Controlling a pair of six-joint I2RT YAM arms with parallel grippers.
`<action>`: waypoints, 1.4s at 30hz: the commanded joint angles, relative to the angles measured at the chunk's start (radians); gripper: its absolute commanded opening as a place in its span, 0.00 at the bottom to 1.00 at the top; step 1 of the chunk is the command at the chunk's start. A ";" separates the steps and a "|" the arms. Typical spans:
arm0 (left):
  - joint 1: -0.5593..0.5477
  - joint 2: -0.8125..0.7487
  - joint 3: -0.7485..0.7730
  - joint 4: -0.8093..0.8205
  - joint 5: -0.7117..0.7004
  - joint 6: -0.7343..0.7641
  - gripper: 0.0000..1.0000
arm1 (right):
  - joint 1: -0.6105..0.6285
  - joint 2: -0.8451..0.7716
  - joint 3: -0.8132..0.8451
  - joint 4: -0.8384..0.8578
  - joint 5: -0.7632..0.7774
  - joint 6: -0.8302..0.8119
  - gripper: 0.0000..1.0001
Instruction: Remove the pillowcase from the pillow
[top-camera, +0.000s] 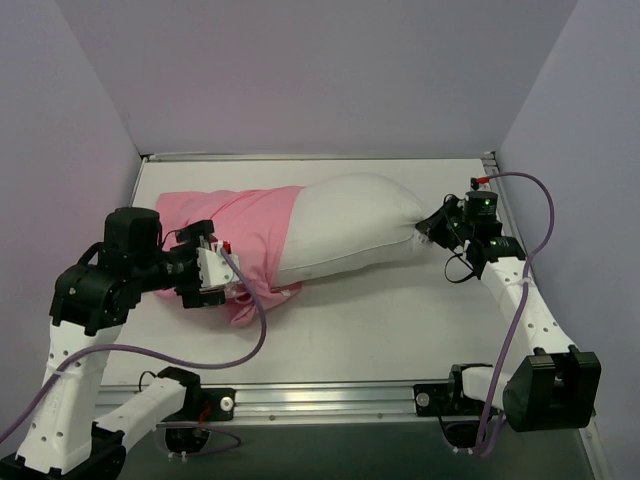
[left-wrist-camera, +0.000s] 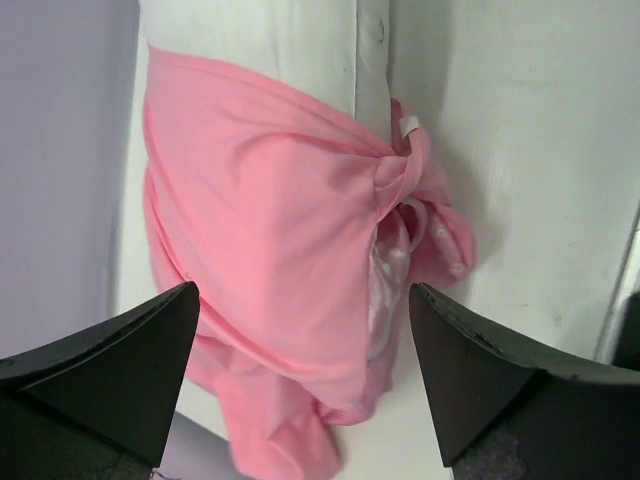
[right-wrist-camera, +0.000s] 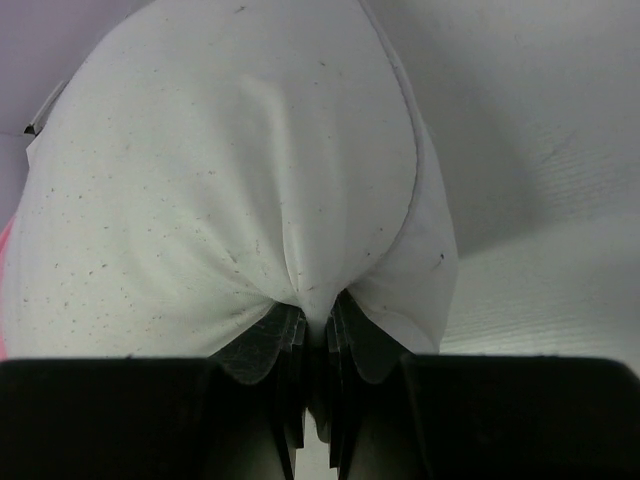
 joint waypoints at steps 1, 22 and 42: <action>0.011 0.040 0.017 -0.102 -0.007 -0.488 0.94 | -0.007 -0.035 0.015 0.064 0.041 -0.017 0.00; 0.746 0.473 -0.233 0.287 -0.151 -0.711 0.94 | -0.125 -0.065 -0.133 0.108 0.038 -0.066 0.00; 0.608 0.691 -0.246 0.441 -0.089 -0.777 0.02 | -0.116 -0.057 0.120 -0.175 0.209 -0.217 0.80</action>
